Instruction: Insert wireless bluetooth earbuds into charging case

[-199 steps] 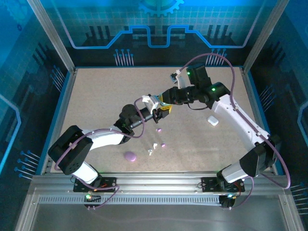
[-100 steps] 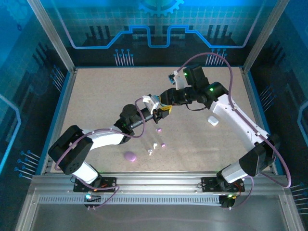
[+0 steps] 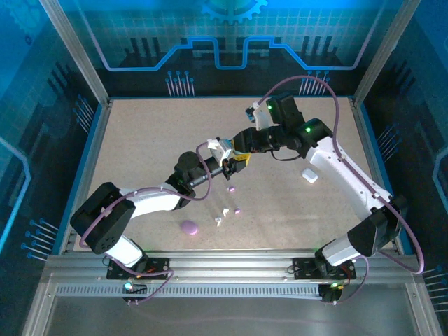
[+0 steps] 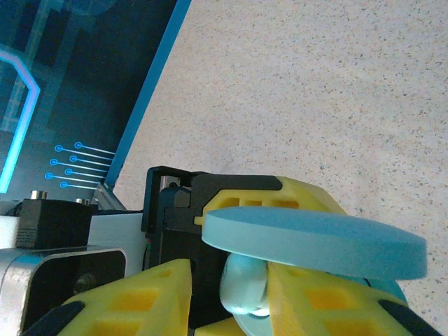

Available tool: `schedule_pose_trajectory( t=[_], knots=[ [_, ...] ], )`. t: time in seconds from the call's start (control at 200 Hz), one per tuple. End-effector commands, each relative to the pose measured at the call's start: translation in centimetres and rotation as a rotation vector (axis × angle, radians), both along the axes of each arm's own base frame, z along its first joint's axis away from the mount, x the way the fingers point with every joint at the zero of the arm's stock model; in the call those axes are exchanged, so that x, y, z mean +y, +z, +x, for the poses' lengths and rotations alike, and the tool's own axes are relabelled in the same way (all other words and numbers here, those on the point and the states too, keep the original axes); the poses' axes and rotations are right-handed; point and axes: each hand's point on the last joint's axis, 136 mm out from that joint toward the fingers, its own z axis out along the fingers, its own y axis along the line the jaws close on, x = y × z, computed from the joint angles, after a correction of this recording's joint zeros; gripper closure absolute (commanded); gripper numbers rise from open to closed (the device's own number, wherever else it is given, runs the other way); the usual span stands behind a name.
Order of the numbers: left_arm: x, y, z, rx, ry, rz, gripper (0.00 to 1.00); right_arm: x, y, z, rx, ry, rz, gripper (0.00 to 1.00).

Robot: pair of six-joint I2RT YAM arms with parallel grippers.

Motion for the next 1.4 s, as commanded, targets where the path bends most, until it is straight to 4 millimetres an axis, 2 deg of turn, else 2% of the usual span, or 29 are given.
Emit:
schedule_pose_trajectory(
  t=[0.0, 0.255, 0.375, 0.535, 0.61, 0.7, 0.77, 0.84, 0.951, 1.086, 1.201, 1.396],
  knots=[
    [-0.4, 3.3, -0.3, -0.080, -0.017, -0.077, 0.66, -0.6, 0.2, 0.0, -0.008, -0.023, -0.033, 0.65],
    [-0.3, 3.3, -0.3, -0.081, -0.011, -0.079, 0.66, -0.7, 1.0, -0.3, -0.019, -0.021, -0.028, 0.65],
    [-0.1, 3.3, -0.2, -0.078, 0.005, -0.083, 0.66, -1.4, 2.6, -0.8, -0.074, -0.032, -0.011, 0.61],
    [-0.2, 3.1, -0.1, -0.075, 0.001, -0.081, 0.66, -1.7, 5.7, -2.0, -0.161, -0.004, 0.073, 0.60],
    [-0.2, 3.0, -0.2, -0.075, -0.003, -0.081, 0.67, -2.5, 6.7, -2.0, -0.209, -0.031, 0.080, 0.60],
    [-0.2, 3.0, -0.6, -0.084, -0.018, -0.080, 0.66, -4.4, 7.2, -1.0, -0.261, -0.128, 0.064, 0.57],
    [-0.4, 3.1, -1.1, -0.094, -0.045, -0.078, 0.66, -6.1, 7.0, 0.4, -0.254, -0.222, 0.042, 0.54],
    [-0.6, 3.3, -1.7, -0.101, -0.080, -0.080, 0.66, -6.6, 6.6, 1.6, -0.209, -0.252, 0.043, 0.51],
    [-1.0, 3.9, -2.6, -0.107, -0.134, -0.086, 0.66, -5.9, 5.7, 3.2, -0.115, -0.226, 0.054, 0.48],
    [-1.2, 4.3, -2.9, -0.101, -0.157, -0.089, 0.66, -4.2, 4.6, 4.2, -0.037, -0.148, 0.047, 0.45],
    [-0.9, 4.5, -2.6, -0.097, -0.134, -0.096, 0.66, -3.5, 3.2, 4.1, 0.030, -0.098, 0.023, 0.45],
    [-0.4, 4.9, -1.9, -0.071, -0.114, -0.128, 0.66, -2.9, 1.7, 1.8, 0.090, 0.000, 0.042, 0.46]
  ],
)
